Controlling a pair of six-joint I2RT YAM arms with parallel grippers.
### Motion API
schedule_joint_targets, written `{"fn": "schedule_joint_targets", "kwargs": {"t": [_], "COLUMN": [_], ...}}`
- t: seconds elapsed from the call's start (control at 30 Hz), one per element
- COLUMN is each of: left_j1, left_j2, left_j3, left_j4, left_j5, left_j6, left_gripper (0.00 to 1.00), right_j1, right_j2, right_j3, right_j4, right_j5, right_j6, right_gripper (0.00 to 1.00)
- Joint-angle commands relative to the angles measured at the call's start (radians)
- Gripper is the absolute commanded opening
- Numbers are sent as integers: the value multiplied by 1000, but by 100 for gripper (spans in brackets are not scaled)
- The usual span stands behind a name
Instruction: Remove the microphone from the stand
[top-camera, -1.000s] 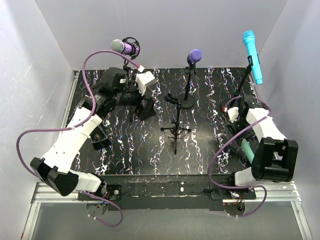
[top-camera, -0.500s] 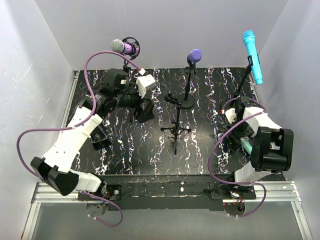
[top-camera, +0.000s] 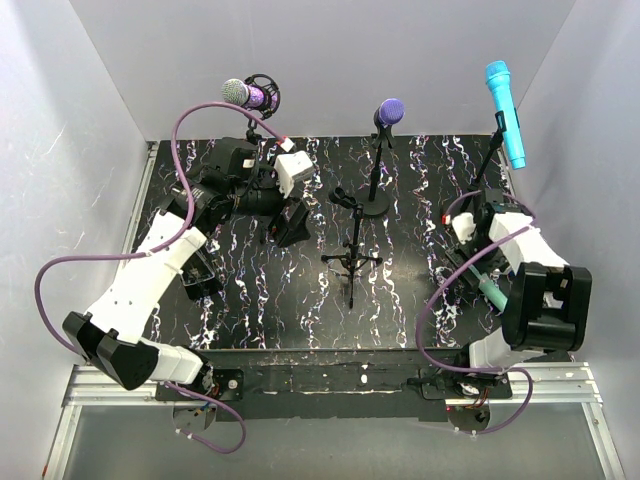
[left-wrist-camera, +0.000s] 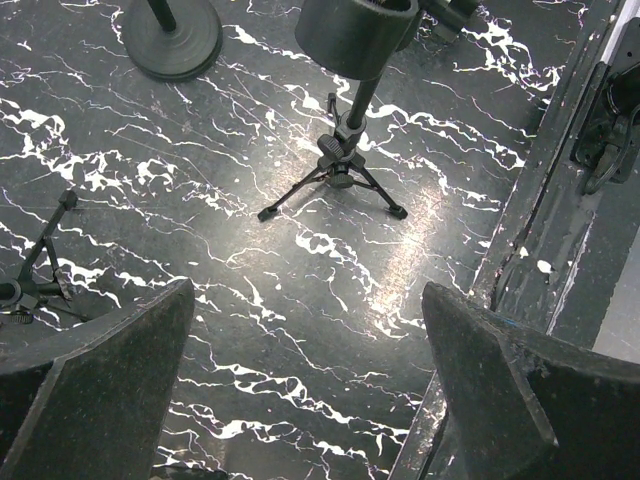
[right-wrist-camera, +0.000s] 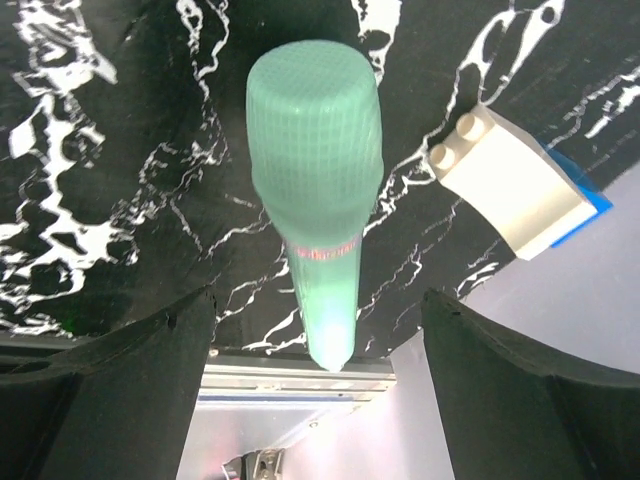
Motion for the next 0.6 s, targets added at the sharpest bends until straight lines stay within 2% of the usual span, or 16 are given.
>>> {"fn": "schedule_joint_targets", "kwargs": {"t": [0.0, 0.13, 0.2, 0.3, 0.4, 0.47, 0.57], "left_j1": [-7, -7, -8, -8, -8, -8, -8], "left_j2": [-18, -4, 4, 19, 17, 17, 5], "left_j3": [0, 3, 5, -4, -23, -32, -67], "left_j4": [22, 27, 27, 36, 51, 56, 93], "left_j5": [24, 35, 56, 83, 95, 96, 74], "left_j6": [20, 40, 53, 57, 60, 62, 42], "left_gripper": [98, 98, 98, 98, 98, 98, 98], "right_j1": [0, 0, 1, 4, 35, 124, 250], "right_j2": [-131, -269, -335, -436, -500, -487, -418], "right_j3": [92, 123, 168, 253, 364, 437, 554], "right_j4": [-139, -264, -378, -456, -417, -391, -343], "right_j5": [-62, -202, -406, -664, -833, -884, -919], "right_j6": [9, -35, -80, -114, -11, 70, 205], "right_gripper": [90, 93, 93, 94, 98, 98, 91]}}
